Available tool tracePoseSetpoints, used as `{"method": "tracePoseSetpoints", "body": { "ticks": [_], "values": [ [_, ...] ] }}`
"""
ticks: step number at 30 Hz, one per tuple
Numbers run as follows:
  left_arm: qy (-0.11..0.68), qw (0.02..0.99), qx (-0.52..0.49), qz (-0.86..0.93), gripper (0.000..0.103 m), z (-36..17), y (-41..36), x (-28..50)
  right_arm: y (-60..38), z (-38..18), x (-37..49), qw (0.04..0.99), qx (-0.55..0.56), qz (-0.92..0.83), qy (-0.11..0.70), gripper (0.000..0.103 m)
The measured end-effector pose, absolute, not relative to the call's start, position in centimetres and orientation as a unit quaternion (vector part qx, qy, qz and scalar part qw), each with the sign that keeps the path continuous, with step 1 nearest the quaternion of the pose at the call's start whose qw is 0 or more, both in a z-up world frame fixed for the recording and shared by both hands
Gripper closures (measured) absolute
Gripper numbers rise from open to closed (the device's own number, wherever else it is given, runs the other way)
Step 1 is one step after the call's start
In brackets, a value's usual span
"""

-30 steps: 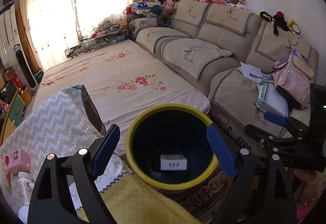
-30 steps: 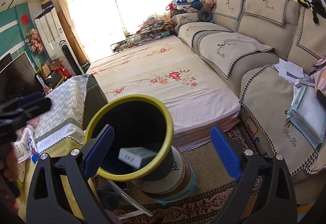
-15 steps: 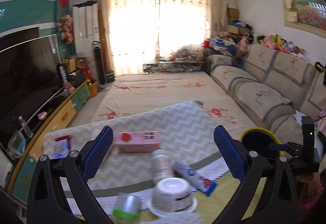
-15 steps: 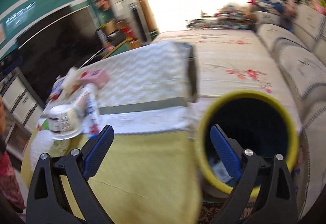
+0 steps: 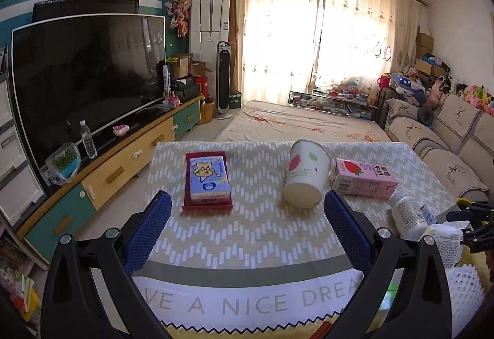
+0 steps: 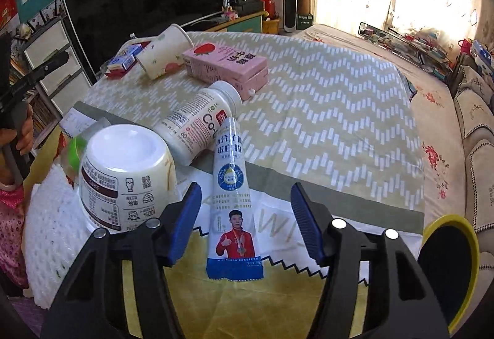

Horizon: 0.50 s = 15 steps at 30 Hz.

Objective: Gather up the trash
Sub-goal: 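Reach the right gripper to the blue-and-white drink pouch and grasp it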

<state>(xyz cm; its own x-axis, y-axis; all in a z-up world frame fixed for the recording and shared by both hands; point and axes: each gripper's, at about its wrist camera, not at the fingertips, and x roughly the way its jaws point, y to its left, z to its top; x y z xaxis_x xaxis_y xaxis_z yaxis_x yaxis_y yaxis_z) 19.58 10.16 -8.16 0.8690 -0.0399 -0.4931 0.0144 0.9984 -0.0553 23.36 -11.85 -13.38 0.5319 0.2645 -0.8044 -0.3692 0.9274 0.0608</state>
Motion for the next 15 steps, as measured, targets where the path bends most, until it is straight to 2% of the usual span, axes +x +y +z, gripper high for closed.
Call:
{"method": "tracePoseSetpoints", "body": {
  "ticks": [8, 11, 14, 15],
  "values": [
    [0.236, 0.97, -0.04, -0.049, 0.005, -8.1, 9.4, 18.9, -11.1, -15.1, 23.6, 0.862, -0.076, 0.181, 0.467, 0.049],
    [0.236, 0.97, -0.04, -0.049, 0.005, -8.1, 9.4, 18.7, -10.6, -15.5, 23.7, 0.862, -0.087, 0.172, 0.469, 0.057],
    [0.234, 0.97, -0.039, -0.052, 0.005, -8.0, 9.2, 18.5, -10.9, -15.3, 23.9, 0.864, -0.074, 0.167, 0.47, 0.076],
    [0.233, 0.97, -0.038, -0.052, 0.005, -7.9, 9.3, 18.3, -10.9, -15.4, 23.9, 0.864, -0.072, 0.166, 0.47, 0.078]
  ]
}}
